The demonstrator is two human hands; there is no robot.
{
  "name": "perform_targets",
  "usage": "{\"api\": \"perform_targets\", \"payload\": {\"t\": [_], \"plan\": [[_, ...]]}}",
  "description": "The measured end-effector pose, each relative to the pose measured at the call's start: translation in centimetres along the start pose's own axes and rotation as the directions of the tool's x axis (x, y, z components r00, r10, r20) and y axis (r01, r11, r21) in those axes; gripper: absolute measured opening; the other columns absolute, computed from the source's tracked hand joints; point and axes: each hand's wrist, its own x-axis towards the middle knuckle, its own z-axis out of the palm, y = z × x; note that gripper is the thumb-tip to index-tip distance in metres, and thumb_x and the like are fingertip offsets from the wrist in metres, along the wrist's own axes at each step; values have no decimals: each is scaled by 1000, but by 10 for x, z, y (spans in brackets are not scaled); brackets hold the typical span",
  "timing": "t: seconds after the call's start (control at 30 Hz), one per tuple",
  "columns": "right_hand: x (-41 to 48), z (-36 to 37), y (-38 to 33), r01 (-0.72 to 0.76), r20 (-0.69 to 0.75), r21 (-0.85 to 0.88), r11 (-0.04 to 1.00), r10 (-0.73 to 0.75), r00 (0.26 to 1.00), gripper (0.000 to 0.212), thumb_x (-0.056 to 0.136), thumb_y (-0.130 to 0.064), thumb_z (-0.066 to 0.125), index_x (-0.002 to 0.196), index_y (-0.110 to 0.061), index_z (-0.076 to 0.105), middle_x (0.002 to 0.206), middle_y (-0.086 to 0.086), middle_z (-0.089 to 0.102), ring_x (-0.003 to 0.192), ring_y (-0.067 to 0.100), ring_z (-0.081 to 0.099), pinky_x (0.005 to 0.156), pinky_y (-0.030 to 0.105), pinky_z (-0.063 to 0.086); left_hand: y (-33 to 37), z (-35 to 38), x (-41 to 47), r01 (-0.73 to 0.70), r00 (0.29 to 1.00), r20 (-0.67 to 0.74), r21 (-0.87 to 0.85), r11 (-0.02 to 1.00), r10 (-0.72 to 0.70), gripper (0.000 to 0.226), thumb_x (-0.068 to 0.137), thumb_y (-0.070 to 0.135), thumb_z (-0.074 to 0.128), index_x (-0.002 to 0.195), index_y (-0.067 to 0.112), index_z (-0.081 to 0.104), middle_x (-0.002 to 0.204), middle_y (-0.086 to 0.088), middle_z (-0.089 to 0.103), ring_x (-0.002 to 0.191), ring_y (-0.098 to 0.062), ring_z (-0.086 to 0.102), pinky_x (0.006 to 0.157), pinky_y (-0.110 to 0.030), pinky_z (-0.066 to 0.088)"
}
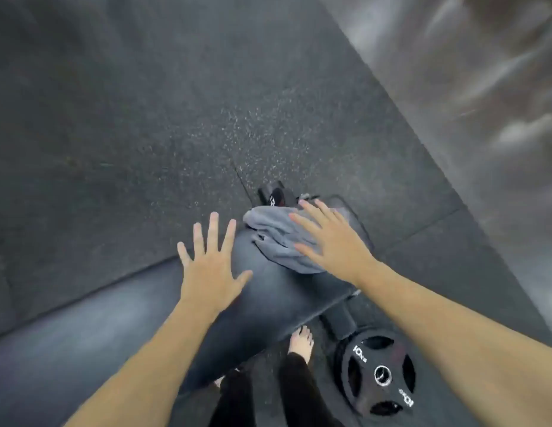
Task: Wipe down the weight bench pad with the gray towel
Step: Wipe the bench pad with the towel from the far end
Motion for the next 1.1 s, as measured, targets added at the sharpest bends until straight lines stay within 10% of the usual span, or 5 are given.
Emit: {"api": "perform_targets", "payload": {"t": [0.3, 0.77, 1.1], "plan": [[61, 155, 102, 417, 146, -156, 895, -397, 906, 65, 97, -57, 48, 155, -34, 30, 168, 0, 12, 155, 35, -1, 122, 59, 3, 2, 164, 55, 109, 954, 285, -46, 993, -91, 150, 47, 91, 62, 149, 34, -33, 154, -7, -46, 144, -47, -32, 107, -78, -3], [71, 222, -29, 87, -167, 34, 996, -80, 983, 55, 103, -41, 38, 155, -24, 34, 165, 4, 26, 153, 32, 18, 122, 51, 16, 8, 170, 59, 210, 920, 359, -113, 971, -157, 164, 38, 94, 62, 134, 24, -51, 157, -13, -40, 137, -40, -46, 105, -72, -20], [72, 182, 121, -75, -169, -12, 997, 72, 983, 54, 101, -37, 40, 154, -28, 35, 165, 1, 26, 153, 34, 16, 122, 55, 16, 14, 163, 58, 220, 915, 367, -104, 970, -168, 165, 34, 85, 73, 150, 32, -32, 154, 0, -47, 141, -39, -41, 108, -73, -16]]}}
